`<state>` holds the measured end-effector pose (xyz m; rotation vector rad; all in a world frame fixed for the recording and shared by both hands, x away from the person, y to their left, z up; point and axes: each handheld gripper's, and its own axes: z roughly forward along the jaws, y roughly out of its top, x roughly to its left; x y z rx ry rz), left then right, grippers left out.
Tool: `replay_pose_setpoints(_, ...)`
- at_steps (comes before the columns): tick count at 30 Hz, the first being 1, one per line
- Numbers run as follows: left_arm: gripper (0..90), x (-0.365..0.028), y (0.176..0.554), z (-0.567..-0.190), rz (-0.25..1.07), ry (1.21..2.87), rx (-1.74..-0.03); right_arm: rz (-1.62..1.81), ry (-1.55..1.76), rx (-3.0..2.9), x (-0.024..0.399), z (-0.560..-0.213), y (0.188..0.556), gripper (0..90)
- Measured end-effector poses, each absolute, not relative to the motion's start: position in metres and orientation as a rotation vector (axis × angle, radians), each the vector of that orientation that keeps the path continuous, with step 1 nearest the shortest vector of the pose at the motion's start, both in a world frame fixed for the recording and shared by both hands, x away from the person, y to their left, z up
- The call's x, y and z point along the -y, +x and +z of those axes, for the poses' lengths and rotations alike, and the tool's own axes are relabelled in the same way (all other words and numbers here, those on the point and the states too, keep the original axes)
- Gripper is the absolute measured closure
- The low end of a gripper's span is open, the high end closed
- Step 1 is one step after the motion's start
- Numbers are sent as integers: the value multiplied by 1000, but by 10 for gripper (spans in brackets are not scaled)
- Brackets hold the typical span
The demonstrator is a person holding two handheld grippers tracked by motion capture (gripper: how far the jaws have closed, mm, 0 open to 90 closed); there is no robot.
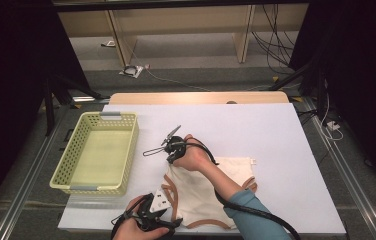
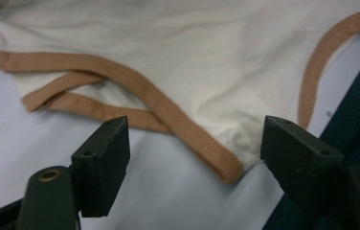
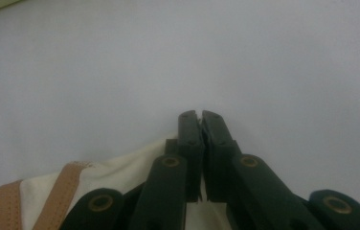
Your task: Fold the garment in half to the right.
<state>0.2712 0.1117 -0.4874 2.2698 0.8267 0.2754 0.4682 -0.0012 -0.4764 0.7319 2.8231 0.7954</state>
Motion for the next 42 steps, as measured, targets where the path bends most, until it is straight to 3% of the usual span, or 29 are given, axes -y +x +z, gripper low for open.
replay_pose_setpoints(18,292,-95,279,-493,260,2304,-772,774,732,-2826,0,-476,468,877)
replay_pose_setpoints(26,415,-95,283,-489,264,2339,-772,750,732,-2826,-2,-475,468,878)
replay_pose_setpoints(37,703,-93,293,-482,257,2392,-787,757,732,-2828,-1,-475,468,877)
replay_pose_setpoints(42,774,-91,291,-482,309,2406,-758,749,736,-2828,-2,-475,468,880)
